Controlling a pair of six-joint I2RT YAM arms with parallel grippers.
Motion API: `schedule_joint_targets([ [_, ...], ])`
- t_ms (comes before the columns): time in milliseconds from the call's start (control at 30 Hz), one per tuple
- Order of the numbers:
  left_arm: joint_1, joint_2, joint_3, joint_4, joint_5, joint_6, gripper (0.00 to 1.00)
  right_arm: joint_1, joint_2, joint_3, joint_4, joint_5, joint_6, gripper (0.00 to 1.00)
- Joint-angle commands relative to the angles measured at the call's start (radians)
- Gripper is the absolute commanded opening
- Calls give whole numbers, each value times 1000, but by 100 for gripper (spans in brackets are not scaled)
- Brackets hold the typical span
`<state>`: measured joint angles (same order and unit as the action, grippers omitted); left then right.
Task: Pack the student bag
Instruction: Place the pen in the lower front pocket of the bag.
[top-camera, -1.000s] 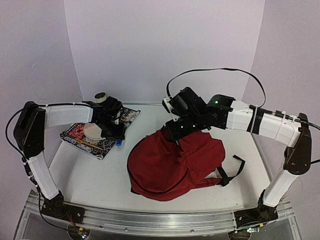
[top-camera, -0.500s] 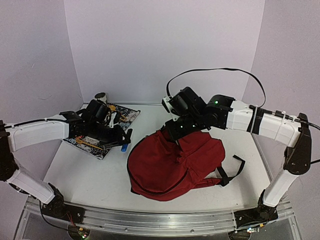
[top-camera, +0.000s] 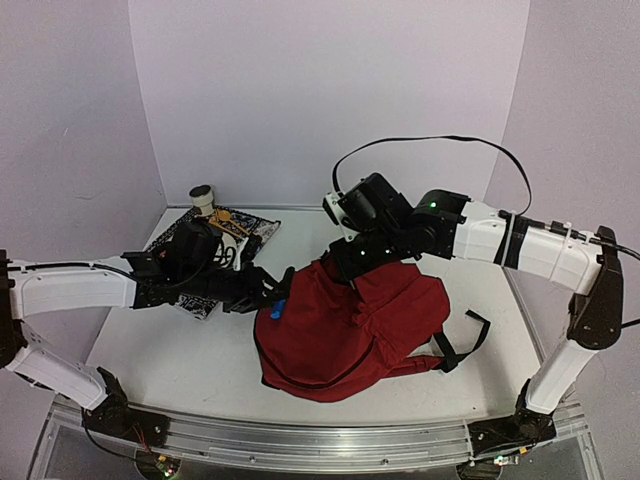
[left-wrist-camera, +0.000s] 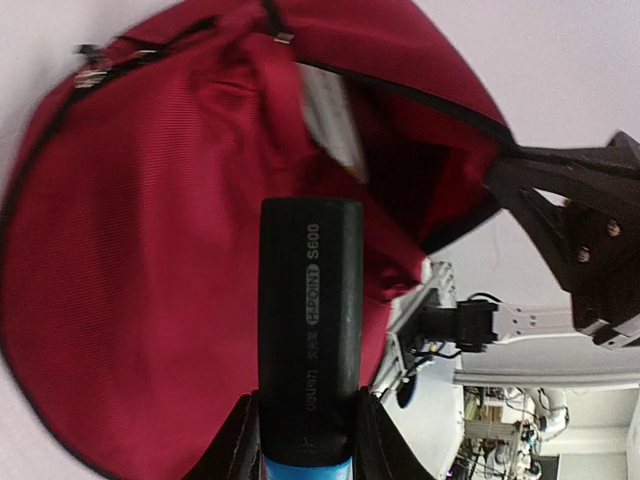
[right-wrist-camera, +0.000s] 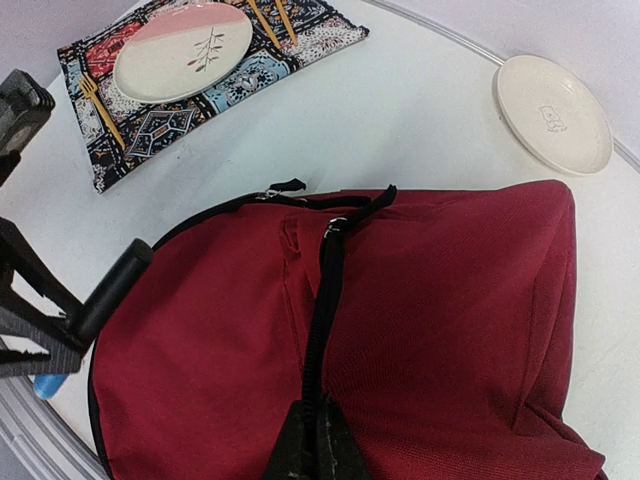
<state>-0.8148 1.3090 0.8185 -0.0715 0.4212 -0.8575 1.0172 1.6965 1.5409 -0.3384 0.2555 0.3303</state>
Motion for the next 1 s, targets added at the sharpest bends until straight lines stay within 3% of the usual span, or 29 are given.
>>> schedule_joint_targets([
  [0,-66,67,6,232,31,-83,0,17,-67,-3,86,-44,13,0],
  [333,-121,266,160,304,-15,-120,0,17,-94,-20,107,-62,18,0],
  [967,-121,536,222,811,-149,-379,0,17,-139,-53,131,-103,40,0],
])
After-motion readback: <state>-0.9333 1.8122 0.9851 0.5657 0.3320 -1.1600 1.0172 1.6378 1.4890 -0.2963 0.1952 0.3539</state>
